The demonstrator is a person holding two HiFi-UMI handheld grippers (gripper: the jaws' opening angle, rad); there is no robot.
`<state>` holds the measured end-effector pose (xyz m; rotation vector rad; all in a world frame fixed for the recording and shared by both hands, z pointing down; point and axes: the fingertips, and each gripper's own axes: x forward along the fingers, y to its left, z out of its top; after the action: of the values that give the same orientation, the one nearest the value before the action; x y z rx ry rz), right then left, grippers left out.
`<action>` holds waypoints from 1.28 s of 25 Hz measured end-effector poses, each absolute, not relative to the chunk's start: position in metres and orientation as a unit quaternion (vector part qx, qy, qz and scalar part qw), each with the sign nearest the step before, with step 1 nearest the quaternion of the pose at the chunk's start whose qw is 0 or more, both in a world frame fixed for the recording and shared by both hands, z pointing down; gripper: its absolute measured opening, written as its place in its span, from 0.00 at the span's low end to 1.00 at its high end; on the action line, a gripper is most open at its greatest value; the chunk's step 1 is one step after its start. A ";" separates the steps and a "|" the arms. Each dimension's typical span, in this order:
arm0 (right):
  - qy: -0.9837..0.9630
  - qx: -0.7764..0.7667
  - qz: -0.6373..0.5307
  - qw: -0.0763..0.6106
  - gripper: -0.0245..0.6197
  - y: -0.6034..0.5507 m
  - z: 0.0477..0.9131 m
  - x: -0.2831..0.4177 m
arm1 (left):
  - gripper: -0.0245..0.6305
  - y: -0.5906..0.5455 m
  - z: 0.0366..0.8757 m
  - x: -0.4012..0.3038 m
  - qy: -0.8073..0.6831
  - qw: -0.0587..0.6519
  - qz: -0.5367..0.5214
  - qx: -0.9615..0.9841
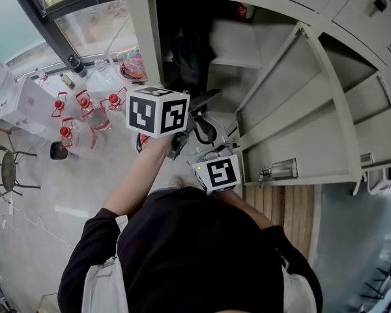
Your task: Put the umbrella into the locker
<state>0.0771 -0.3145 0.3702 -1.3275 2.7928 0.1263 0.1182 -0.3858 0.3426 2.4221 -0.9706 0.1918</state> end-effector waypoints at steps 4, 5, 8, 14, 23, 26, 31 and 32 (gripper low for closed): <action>0.904 -0.422 0.056 0.037 0.04 -0.314 0.360 0.074 | 0.59 -0.387 0.337 0.115 -0.368 0.261 0.078 0.889; 0.905 -0.419 0.059 0.038 0.04 -0.314 0.359 0.072 | 0.59 -0.387 0.337 0.114 -0.369 0.256 0.087 0.889; 0.910 -0.410 0.057 0.043 0.04 -0.315 0.355 0.065 | 0.59 -0.391 0.335 0.113 -0.368 0.241 0.114 0.891; 0.912 -0.404 0.051 0.055 0.04 -0.323 0.349 0.062 | 0.60 -0.396 0.328 0.105 -0.430 0.140 0.180 0.874; 0.905 -0.412 0.049 0.096 0.04 -0.332 0.322 0.077 | 0.60 -0.394 0.278 0.095 -0.469 0.088 0.048 0.878; 0.902 -0.417 0.045 0.102 0.04 -0.336 0.319 0.079 | 0.60 -0.386 0.259 0.091 -0.465 0.063 0.009 0.883; 0.896 -0.430 0.037 0.104 0.04 -0.353 0.319 0.082 | 0.59 -0.364 0.244 0.082 -0.463 -0.006 0.011 0.886; 0.894 -0.435 0.038 0.103 0.04 -0.358 0.319 0.085 | 0.59 -0.359 0.242 0.078 -0.462 -0.019 0.011 0.887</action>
<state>0.0846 -0.3581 0.3194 -1.2853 2.6376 0.1109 0.0784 -0.3592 0.2421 2.8190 -1.4684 0.0344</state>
